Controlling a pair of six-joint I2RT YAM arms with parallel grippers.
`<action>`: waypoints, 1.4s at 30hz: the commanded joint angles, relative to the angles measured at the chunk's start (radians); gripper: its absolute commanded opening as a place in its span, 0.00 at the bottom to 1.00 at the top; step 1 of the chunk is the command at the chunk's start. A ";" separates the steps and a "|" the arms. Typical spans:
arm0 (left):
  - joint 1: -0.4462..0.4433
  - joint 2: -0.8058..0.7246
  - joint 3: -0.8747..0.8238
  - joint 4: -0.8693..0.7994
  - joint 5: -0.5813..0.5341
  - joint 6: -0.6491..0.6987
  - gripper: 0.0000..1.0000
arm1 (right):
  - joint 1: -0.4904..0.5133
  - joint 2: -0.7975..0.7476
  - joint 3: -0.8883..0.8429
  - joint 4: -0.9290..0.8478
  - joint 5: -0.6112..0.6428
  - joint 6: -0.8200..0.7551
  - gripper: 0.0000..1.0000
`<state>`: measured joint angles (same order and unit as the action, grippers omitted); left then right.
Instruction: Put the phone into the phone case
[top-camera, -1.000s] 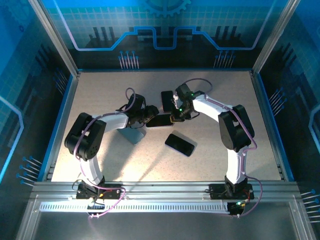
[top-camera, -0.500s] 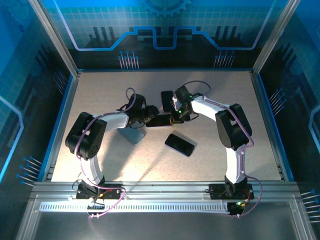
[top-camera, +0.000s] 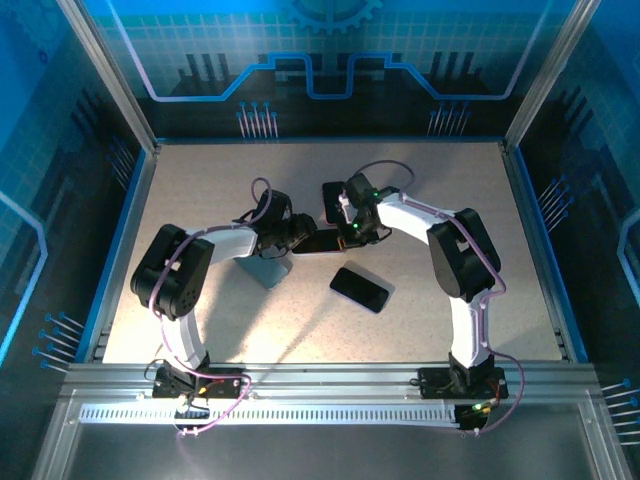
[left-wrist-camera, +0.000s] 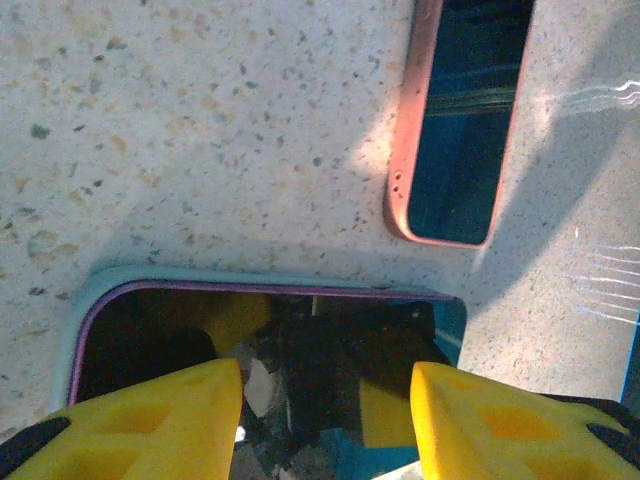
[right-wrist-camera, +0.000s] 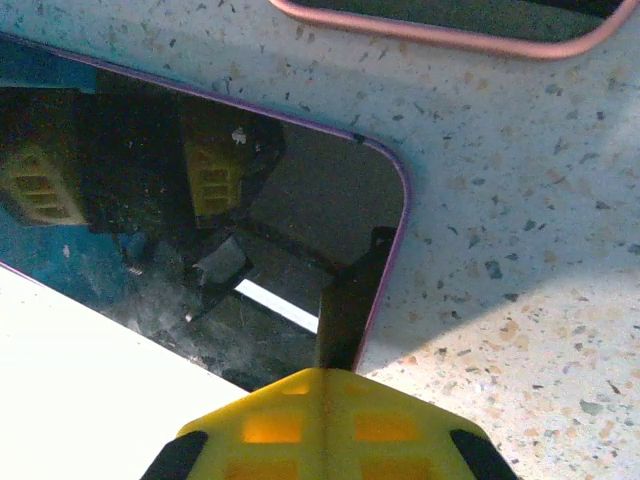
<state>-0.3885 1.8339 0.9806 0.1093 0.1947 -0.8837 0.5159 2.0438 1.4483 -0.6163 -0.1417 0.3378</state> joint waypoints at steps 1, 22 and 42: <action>0.000 0.025 -0.040 -0.024 -0.020 0.010 0.49 | 0.070 0.141 -0.085 -0.075 0.019 -0.035 0.00; 0.051 0.015 -0.154 0.027 -0.014 -0.038 0.48 | 0.153 0.328 -0.165 -0.020 -0.036 -0.031 0.00; 0.077 0.002 -0.137 -0.038 -0.035 -0.004 0.48 | 0.133 0.199 -0.182 0.016 -0.042 -0.022 0.00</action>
<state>-0.3279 1.8107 0.8688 0.2447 0.2287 -0.9150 0.5537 2.0655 1.4132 -0.5404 -0.1333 0.3096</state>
